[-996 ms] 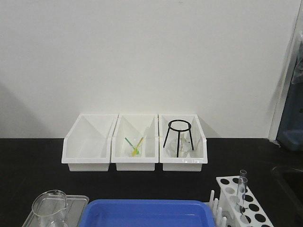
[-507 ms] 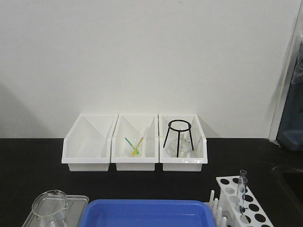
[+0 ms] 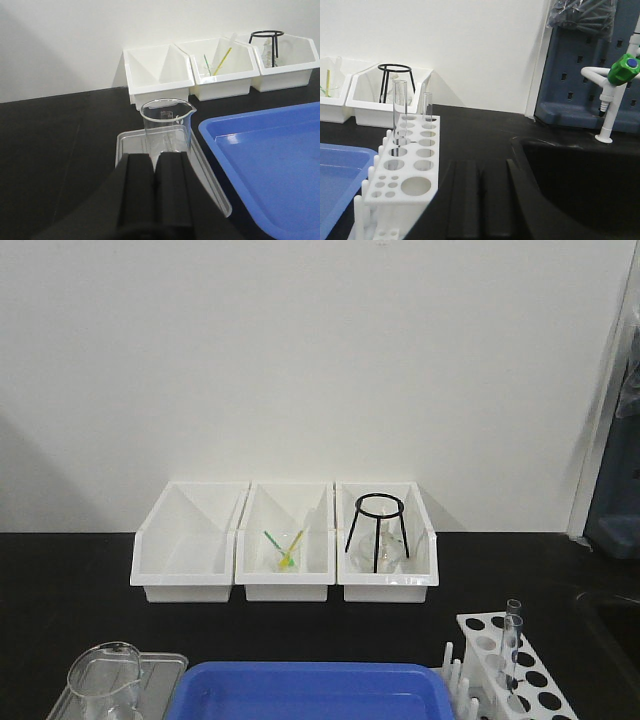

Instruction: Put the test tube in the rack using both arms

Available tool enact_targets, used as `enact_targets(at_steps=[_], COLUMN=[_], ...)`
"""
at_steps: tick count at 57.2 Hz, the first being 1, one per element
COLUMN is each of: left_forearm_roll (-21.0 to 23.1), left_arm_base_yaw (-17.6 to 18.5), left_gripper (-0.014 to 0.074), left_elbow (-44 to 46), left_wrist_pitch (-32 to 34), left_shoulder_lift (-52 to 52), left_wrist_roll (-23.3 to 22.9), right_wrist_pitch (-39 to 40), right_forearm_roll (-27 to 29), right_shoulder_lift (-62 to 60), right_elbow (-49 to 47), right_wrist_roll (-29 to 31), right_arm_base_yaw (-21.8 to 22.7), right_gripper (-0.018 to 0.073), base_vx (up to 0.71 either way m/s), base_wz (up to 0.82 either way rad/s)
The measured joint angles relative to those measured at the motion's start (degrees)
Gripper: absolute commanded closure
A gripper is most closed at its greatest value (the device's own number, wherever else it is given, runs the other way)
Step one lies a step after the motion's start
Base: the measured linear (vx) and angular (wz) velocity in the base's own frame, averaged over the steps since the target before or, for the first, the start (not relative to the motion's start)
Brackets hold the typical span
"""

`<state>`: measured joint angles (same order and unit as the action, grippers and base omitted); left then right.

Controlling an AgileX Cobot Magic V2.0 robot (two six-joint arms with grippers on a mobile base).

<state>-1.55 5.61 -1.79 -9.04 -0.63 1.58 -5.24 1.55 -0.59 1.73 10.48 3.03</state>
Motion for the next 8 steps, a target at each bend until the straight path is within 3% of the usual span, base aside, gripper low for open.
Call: enact_targets(at_steps=[8], left_forearm_roll=[0.00], left_arm_base_yaw=[0.00], left_gripper=[0.0603], left_elbow=[0.00], left_wrist_pitch=[0.00], left_shoulder_lift=[0.00], left_wrist_roll=[0.00], right_wrist_pitch=[0.00], right_forearm_roll=[0.00], right_shoulder_lift=[0.00], right_elbow=[0.00], right_wrist_roll=[0.00], right_arm_base_yaw=[0.00], right_gripper=[0.0570], base_vx=[0.00], base_wz=[0.00])
